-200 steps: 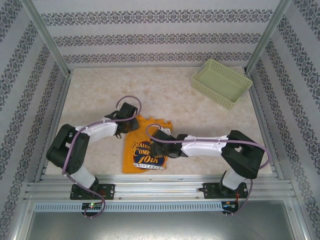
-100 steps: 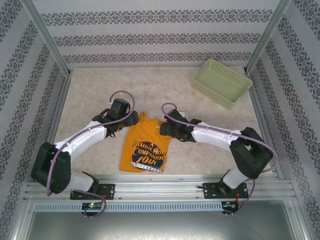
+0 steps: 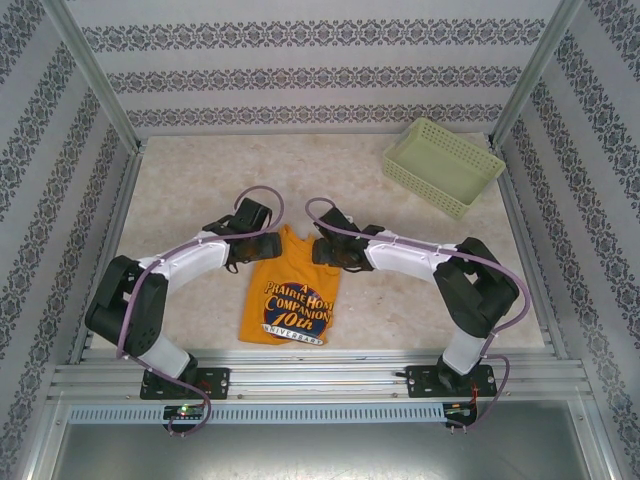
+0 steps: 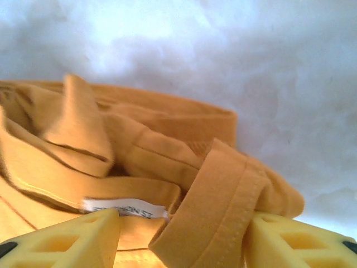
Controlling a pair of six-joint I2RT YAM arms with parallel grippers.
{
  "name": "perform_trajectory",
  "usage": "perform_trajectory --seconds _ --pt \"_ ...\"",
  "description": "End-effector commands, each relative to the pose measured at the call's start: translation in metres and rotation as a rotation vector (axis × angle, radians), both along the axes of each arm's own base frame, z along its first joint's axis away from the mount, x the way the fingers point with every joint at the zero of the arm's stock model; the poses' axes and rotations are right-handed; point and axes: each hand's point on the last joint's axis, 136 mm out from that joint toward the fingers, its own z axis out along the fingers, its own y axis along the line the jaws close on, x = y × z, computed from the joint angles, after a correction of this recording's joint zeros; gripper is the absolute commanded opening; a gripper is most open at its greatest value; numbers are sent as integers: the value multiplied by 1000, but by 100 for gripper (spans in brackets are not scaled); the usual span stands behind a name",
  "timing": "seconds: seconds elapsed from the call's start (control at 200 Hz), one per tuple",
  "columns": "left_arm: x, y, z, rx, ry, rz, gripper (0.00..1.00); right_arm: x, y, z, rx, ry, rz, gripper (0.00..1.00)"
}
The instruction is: Fold the inside-out t-shirt
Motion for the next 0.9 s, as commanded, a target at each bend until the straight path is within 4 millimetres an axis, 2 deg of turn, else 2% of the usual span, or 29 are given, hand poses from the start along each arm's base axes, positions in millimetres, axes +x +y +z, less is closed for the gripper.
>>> perform_trajectory --seconds 0.0,0.105,0.275,0.43,0.52,0.575,0.654,0.724,0.849,0.899 --pt "7 -8 26 62 -64 -65 73 11 -11 6 -67 -35 5 59" --pt "13 -18 17 59 -37 -83 73 15 -15 8 -55 -35 -15 59" --pt "24 -32 7 59 -21 -98 67 13 -27 -6 -66 0 -47 58" --pt "36 -34 2 78 -15 -83 48 13 -25 -12 -61 10 -40 41" --pt "40 -36 1 77 -14 -82 35 14 -26 -13 -68 17 -42 35" --pt "42 -38 -1 71 -6 -81 31 14 -29 -15 -88 28 -48 36" --pt "44 -40 -2 63 -1 -82 25 12 -32 -17 -105 38 -58 47" --pt "44 -41 -1 61 -1 -78 18 10 -35 -18 -105 40 -72 52" --pt "45 -39 0 64 -4 -76 7 7 -33 -21 -94 57 -72 50" --pt "45 -39 1 65 -5 -73 4 7 -32 -21 -95 58 -69 47"
